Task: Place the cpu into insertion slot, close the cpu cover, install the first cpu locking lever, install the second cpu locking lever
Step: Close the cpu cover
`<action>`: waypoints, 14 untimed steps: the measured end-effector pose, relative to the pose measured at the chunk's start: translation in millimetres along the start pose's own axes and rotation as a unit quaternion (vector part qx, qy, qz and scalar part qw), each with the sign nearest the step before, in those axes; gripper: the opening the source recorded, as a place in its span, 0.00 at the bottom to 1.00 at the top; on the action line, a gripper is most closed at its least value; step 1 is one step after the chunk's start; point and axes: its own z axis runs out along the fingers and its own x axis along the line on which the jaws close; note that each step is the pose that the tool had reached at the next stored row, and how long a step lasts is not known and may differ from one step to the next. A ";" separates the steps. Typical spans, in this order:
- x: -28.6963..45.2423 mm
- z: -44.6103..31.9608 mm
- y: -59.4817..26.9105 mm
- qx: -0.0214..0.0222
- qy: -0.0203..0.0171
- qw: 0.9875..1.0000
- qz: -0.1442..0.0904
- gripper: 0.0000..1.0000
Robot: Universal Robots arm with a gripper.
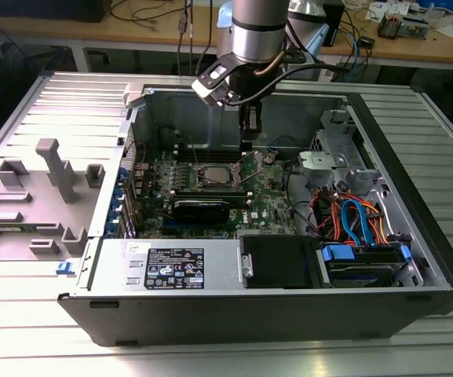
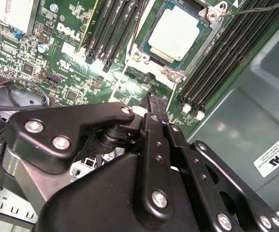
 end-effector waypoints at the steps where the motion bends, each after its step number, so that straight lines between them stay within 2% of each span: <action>1: 0.0 0.0 0.2 0.000 0.000 1.000 0.000 0.11; 14: 0.0 0.1 3.4 0.000 0.000 1.000 0.000 0.11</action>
